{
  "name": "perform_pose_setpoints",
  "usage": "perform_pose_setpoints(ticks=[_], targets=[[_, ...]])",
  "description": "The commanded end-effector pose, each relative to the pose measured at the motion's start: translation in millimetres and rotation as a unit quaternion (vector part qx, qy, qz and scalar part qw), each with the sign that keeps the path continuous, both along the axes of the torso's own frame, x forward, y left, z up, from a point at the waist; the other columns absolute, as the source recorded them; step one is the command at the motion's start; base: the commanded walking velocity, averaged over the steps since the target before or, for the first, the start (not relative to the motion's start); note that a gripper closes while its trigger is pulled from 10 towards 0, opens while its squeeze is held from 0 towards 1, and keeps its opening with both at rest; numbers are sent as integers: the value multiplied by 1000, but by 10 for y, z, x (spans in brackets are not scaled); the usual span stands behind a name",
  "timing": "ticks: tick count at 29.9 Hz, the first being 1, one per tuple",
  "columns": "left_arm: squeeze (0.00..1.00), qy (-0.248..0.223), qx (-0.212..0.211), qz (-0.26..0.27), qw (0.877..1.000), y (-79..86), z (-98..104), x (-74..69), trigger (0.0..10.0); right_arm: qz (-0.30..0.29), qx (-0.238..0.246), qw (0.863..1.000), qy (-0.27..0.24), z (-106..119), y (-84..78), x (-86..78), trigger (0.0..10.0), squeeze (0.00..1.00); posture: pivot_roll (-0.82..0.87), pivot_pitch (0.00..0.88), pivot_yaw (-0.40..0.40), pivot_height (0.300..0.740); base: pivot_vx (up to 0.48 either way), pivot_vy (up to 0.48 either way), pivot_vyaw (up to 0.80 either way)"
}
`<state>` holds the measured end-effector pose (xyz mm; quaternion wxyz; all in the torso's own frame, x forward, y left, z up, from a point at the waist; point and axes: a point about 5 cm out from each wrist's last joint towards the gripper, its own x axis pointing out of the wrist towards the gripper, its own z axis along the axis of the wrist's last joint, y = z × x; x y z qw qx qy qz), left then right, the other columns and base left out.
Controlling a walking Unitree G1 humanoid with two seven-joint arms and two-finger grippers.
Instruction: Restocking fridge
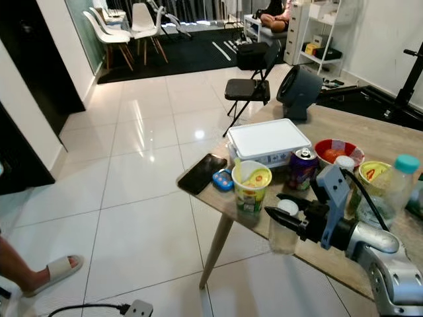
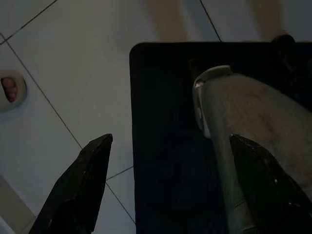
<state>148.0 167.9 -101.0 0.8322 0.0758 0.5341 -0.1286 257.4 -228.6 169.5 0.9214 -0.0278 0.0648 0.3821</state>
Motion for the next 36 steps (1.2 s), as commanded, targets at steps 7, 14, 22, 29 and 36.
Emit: perform_pose_setpoints(ticks=[7, 14, 22, 29, 36], targets=[[0, 8, -2, -4, 1000, -27, -12, -25, 10000, -21, -2, 1000, -11, 8, -39, 17, 10000, 0, -164, 0, 38, 740, -326, 0, 0], [0, 8, -3, -4, 1000, -31, -11, -22, 10000, -60, -24, 998, 7, -108, -132, 56, 10000, 0, -165, 0, 38, 740, -327, 0, 0], [0, 5, -1, -4, 1000, -30, -7, -9, 10000, -152, -65, 985, 51, -402, -360, 123, 10000, 0, -169, 0, 39, 740, -274, 0, 0], [0, 3, 1, -6, 1000, -33, -4, -1, 10000, -234, -93, 963, 100, -769, -575, 95, 10000, 0, -168, 0, 39, 740, 0, 0, 0], [0, 6, 3, -9, 1000, -26, -9, -16, 10000, -311, -114, 931, 156, -1256, -729, -71, 10000, 0, -168, 0, 41, 740, 0, 0, 0]])
